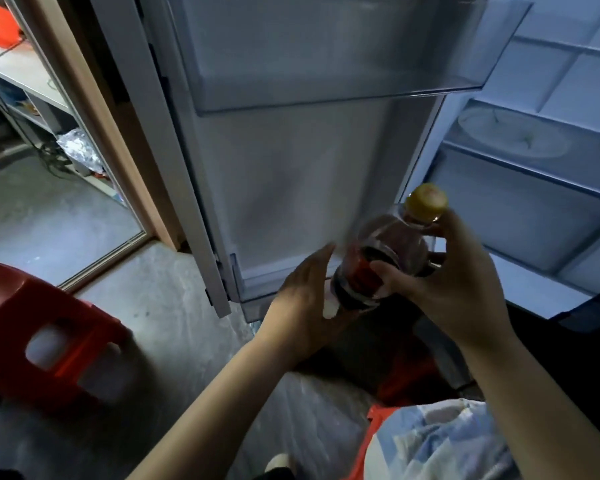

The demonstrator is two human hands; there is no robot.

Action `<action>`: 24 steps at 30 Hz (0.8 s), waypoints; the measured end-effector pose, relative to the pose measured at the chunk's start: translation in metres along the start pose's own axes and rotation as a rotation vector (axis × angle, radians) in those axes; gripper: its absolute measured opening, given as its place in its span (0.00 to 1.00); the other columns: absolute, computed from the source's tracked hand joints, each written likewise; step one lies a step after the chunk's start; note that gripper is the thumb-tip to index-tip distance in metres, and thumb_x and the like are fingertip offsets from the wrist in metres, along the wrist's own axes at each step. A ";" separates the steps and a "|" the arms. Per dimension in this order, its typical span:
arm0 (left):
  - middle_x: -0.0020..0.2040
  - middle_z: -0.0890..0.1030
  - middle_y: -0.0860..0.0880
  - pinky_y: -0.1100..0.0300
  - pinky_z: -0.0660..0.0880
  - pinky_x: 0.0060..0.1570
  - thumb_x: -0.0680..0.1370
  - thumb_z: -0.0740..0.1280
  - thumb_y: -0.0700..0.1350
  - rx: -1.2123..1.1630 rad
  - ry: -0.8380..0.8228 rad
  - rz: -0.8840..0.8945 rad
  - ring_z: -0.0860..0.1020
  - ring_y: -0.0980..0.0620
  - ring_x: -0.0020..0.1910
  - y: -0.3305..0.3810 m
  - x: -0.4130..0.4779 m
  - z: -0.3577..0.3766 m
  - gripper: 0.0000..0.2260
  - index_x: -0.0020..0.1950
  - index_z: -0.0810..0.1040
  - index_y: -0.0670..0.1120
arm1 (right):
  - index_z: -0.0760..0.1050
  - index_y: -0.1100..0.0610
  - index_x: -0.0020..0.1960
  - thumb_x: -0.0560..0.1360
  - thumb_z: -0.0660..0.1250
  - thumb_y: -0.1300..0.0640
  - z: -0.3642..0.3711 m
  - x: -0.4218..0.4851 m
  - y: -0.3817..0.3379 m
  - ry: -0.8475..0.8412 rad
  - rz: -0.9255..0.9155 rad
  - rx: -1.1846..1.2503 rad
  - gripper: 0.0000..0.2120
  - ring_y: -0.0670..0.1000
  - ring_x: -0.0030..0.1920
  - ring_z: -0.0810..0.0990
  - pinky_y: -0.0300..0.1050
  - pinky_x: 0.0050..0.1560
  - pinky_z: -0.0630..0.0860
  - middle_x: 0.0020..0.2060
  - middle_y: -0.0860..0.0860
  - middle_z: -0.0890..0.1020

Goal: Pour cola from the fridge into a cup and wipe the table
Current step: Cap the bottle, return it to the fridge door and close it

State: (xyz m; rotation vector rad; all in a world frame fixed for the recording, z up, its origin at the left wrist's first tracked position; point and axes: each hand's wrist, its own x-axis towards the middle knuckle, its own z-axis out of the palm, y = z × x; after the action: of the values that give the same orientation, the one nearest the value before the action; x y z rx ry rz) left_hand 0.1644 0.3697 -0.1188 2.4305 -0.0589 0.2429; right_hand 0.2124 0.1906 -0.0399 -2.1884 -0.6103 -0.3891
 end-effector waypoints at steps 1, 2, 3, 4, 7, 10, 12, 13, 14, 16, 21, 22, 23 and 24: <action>0.78 0.60 0.48 0.62 0.56 0.71 0.73 0.71 0.57 0.051 0.024 0.000 0.61 0.49 0.75 -0.015 0.002 0.005 0.41 0.79 0.53 0.47 | 0.70 0.52 0.64 0.61 0.75 0.41 0.003 0.009 0.000 0.017 -0.012 -0.018 0.35 0.46 0.56 0.77 0.44 0.53 0.77 0.56 0.47 0.79; 0.78 0.57 0.47 0.55 0.56 0.73 0.74 0.69 0.58 0.140 -0.008 -0.020 0.58 0.47 0.76 -0.031 0.002 0.013 0.41 0.79 0.52 0.48 | 0.70 0.54 0.64 0.61 0.75 0.42 0.007 0.017 0.000 0.038 -0.021 -0.039 0.35 0.47 0.55 0.78 0.44 0.52 0.78 0.56 0.48 0.79; 0.79 0.54 0.46 0.50 0.54 0.75 0.75 0.67 0.58 0.226 -0.035 -0.050 0.55 0.45 0.77 -0.048 0.000 0.020 0.40 0.79 0.50 0.48 | 0.70 0.55 0.64 0.61 0.75 0.43 0.010 0.024 0.001 0.059 -0.027 -0.055 0.35 0.47 0.55 0.78 0.42 0.51 0.77 0.56 0.49 0.79; 0.79 0.53 0.46 0.47 0.51 0.75 0.76 0.67 0.59 0.313 -0.080 -0.075 0.54 0.44 0.78 -0.059 -0.003 0.024 0.40 0.79 0.49 0.48 | 0.70 0.55 0.64 0.61 0.75 0.44 0.014 0.030 0.003 0.075 -0.028 -0.058 0.35 0.47 0.55 0.78 0.41 0.50 0.77 0.56 0.49 0.79; 0.74 0.67 0.42 0.43 0.62 0.69 0.67 0.74 0.59 0.450 -0.108 -0.022 0.68 0.39 0.72 -0.080 -0.010 0.035 0.43 0.76 0.60 0.44 | 0.69 0.54 0.64 0.62 0.76 0.46 0.028 0.040 0.008 0.109 -0.005 -0.033 0.34 0.47 0.56 0.77 0.46 0.52 0.78 0.56 0.48 0.78; 0.69 0.74 0.41 0.41 0.68 0.65 0.63 0.77 0.58 0.439 -0.026 0.047 0.74 0.39 0.66 -0.090 -0.013 0.042 0.44 0.73 0.64 0.42 | 0.69 0.53 0.63 0.63 0.76 0.46 0.047 0.049 0.016 0.132 0.025 0.002 0.32 0.49 0.56 0.77 0.53 0.52 0.78 0.56 0.48 0.77; 0.69 0.74 0.42 0.42 0.67 0.65 0.63 0.76 0.59 0.455 0.017 0.092 0.75 0.40 0.66 -0.094 -0.013 0.044 0.43 0.73 0.65 0.42 | 0.69 0.53 0.63 0.63 0.75 0.45 0.060 0.056 0.022 0.120 0.026 -0.029 0.33 0.49 0.56 0.77 0.54 0.52 0.78 0.57 0.50 0.77; 0.69 0.74 0.42 0.44 0.67 0.66 0.63 0.76 0.59 0.477 0.024 0.105 0.75 0.41 0.66 -0.096 -0.013 0.046 0.43 0.73 0.66 0.42 | 0.69 0.53 0.63 0.63 0.75 0.45 0.066 0.060 0.025 0.113 0.034 -0.052 0.33 0.49 0.56 0.77 0.54 0.51 0.79 0.56 0.50 0.78; 0.69 0.74 0.42 0.45 0.66 0.67 0.63 0.76 0.59 0.500 0.006 0.106 0.75 0.41 0.66 -0.096 -0.014 0.045 0.44 0.73 0.65 0.42 | 0.69 0.53 0.63 0.63 0.76 0.46 0.072 0.063 0.028 0.108 0.053 -0.072 0.33 0.49 0.55 0.77 0.53 0.51 0.79 0.56 0.50 0.78; 0.69 0.73 0.42 0.47 0.61 0.70 0.63 0.76 0.59 0.506 0.007 0.108 0.72 0.42 0.67 -0.097 -0.013 0.046 0.44 0.73 0.64 0.43 | 0.68 0.51 0.64 0.63 0.75 0.46 0.082 0.068 0.034 0.097 0.104 -0.093 0.33 0.47 0.53 0.76 0.51 0.51 0.78 0.56 0.49 0.78; 0.69 0.74 0.44 0.51 0.52 0.70 0.61 0.77 0.57 0.491 0.032 0.116 0.65 0.46 0.68 -0.099 -0.013 0.047 0.45 0.72 0.65 0.43 | 0.69 0.50 0.64 0.64 0.75 0.46 0.103 0.080 0.050 0.059 0.131 -0.106 0.31 0.44 0.53 0.74 0.45 0.51 0.76 0.55 0.46 0.76; 0.69 0.74 0.44 0.52 0.50 0.71 0.61 0.77 0.57 0.478 0.017 0.110 0.65 0.46 0.68 -0.098 -0.013 0.047 0.45 0.72 0.64 0.43 | 0.69 0.50 0.64 0.64 0.75 0.46 0.106 0.083 0.054 0.055 0.140 -0.109 0.31 0.45 0.53 0.75 0.45 0.50 0.76 0.56 0.46 0.77; 0.69 0.74 0.44 0.53 0.48 0.71 0.61 0.77 0.56 0.463 0.008 0.109 0.65 0.47 0.68 -0.099 -0.013 0.047 0.45 0.72 0.64 0.43 | 0.69 0.50 0.64 0.64 0.75 0.47 0.108 0.085 0.057 0.052 0.146 -0.113 0.31 0.46 0.53 0.75 0.46 0.51 0.76 0.56 0.47 0.77; 0.69 0.74 0.44 0.54 0.47 0.71 0.60 0.77 0.56 0.447 0.000 0.111 0.66 0.47 0.68 -0.099 -0.013 0.046 0.45 0.72 0.64 0.43 | 0.69 0.50 0.64 0.64 0.76 0.47 0.111 0.088 0.061 0.047 0.151 -0.117 0.31 0.47 0.53 0.76 0.48 0.51 0.77 0.56 0.48 0.78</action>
State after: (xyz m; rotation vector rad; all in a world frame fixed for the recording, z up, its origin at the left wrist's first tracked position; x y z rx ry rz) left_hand 0.1697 0.4156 -0.2190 2.8762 -0.1543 0.3354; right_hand 0.3266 0.2693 -0.1062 -2.3123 -0.4030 -0.4034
